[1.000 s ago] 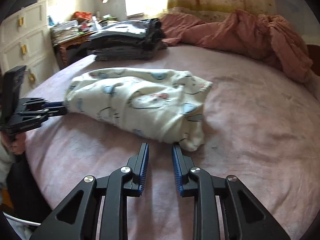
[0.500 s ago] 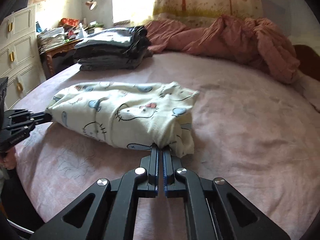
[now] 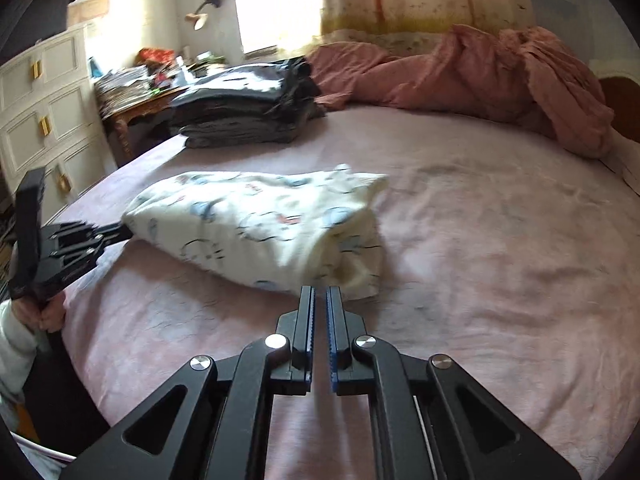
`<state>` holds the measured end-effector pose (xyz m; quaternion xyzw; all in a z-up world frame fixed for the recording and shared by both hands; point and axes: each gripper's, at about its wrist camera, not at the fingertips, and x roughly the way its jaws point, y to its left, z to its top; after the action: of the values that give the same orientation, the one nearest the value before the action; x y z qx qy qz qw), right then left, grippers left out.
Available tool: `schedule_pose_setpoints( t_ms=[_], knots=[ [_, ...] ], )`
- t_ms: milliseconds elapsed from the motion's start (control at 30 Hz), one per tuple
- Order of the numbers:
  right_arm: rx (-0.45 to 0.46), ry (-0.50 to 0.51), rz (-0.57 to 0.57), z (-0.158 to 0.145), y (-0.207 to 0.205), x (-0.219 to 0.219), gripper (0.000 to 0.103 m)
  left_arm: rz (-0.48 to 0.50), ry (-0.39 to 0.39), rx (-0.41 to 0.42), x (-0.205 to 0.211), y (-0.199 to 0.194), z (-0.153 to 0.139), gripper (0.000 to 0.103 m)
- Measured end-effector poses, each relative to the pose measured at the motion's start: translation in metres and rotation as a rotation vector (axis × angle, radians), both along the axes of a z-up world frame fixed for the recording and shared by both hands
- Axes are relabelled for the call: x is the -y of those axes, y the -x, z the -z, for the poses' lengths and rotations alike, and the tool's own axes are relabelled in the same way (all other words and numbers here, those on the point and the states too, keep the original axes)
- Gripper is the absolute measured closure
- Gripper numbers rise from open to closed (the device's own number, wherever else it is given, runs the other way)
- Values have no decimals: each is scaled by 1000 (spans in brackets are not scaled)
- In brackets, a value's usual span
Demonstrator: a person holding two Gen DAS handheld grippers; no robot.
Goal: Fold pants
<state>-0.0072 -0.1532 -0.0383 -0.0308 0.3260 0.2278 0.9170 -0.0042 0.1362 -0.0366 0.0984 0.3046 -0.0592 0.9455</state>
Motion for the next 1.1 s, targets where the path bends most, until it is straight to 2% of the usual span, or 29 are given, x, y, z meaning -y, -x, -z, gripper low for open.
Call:
schedule_pose_setpoints(
  t_ms=[33,100,200,333,400,500,633,700,833,933,1000,1033,1100],
  knots=[
    [1,13,-7,2,2,-9,95,-3,-8,3,1,0,1,100],
    [1,25,3,3,0,-15,82,-16,-25,4,2,0,3,100],
    [45,90,78,6,1,-18,82,-46,-33,-8,1,-2,6,100],
    [59,142,89,9,3,-15,82,-65,29,-53,-9,-10,9,100],
    [69,161,76,11,3,-17,88,-64,27,-54,-8,-10,11,100],
    [101,203,60,9,2,-29,88,-67,3,-47,-4,-9,12,100],
    [128,234,79,6,-5,-37,88,-72,11,-54,-5,-9,13,100],
    [127,231,96,6,-9,-36,103,-75,9,-54,-5,-9,13,100],
    [128,174,181,1,-7,-17,103,-78,11,-54,-5,-9,13,99],
    [166,133,218,-11,0,-2,103,-80,13,-55,-5,-9,13,99],
    [188,125,243,-18,3,2,103,-87,13,-56,-6,-10,14,99],
    [216,148,301,-20,3,5,103,-86,18,-59,-7,-10,14,99],
    [195,152,323,-17,-5,14,103,-85,24,-61,-7,-11,14,99]
  ],
)
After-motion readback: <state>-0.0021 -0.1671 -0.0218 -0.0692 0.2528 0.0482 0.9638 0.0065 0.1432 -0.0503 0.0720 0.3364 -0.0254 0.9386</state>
